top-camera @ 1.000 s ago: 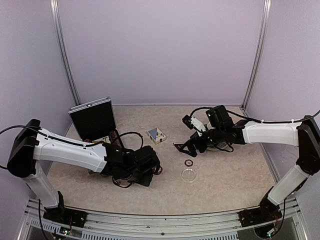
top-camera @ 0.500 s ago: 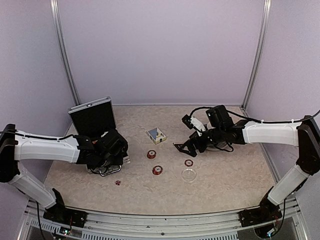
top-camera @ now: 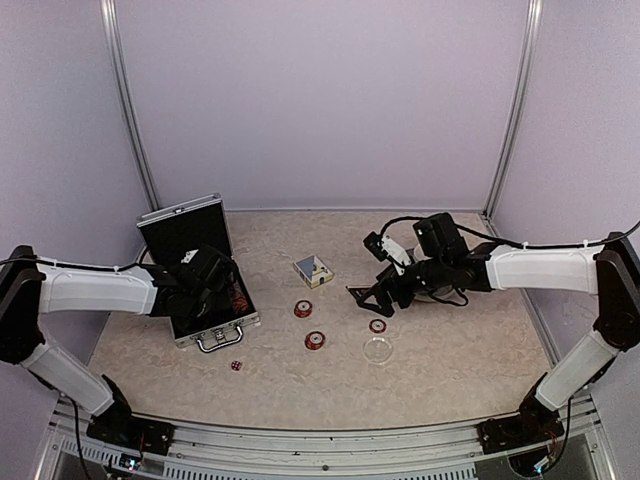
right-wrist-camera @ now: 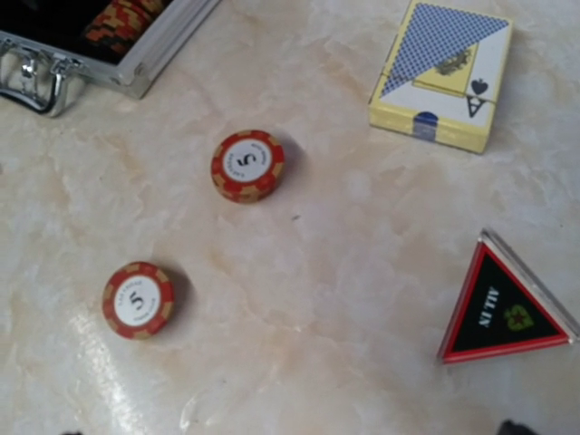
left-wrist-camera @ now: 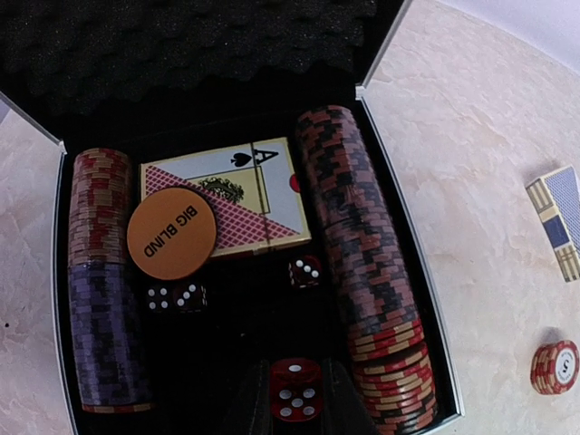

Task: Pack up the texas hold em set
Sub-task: Place the dice in the slot.

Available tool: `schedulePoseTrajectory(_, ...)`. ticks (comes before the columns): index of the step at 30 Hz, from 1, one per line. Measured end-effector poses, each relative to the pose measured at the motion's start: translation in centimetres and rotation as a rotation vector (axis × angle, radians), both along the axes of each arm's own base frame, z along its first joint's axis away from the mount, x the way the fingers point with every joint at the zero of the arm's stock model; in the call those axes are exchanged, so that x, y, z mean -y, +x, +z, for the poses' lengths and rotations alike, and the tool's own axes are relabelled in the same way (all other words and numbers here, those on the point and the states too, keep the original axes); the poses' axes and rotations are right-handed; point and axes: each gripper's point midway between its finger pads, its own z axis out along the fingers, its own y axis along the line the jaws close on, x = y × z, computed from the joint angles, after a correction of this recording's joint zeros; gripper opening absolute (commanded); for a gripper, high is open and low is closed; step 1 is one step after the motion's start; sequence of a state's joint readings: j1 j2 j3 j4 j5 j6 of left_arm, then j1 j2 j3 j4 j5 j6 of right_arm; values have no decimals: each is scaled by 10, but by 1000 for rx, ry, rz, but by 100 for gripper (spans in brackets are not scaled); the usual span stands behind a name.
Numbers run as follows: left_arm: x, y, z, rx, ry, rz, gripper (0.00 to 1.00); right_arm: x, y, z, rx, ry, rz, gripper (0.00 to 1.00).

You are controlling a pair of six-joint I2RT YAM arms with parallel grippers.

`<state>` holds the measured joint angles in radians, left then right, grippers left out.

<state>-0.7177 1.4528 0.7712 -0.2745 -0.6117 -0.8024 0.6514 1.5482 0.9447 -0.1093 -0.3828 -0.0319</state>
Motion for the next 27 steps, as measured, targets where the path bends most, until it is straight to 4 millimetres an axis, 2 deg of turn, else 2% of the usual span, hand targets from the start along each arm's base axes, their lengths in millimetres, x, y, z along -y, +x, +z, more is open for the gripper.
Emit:
schedulePoseTrajectory(9,-11,11,-8,-2,25,29,12,0,-1,5,11,15,5,99)
schedulePoseTrajectory(27,-27,20,-16,-21,42,61,12,0,-2,6,15,25,-1,99)
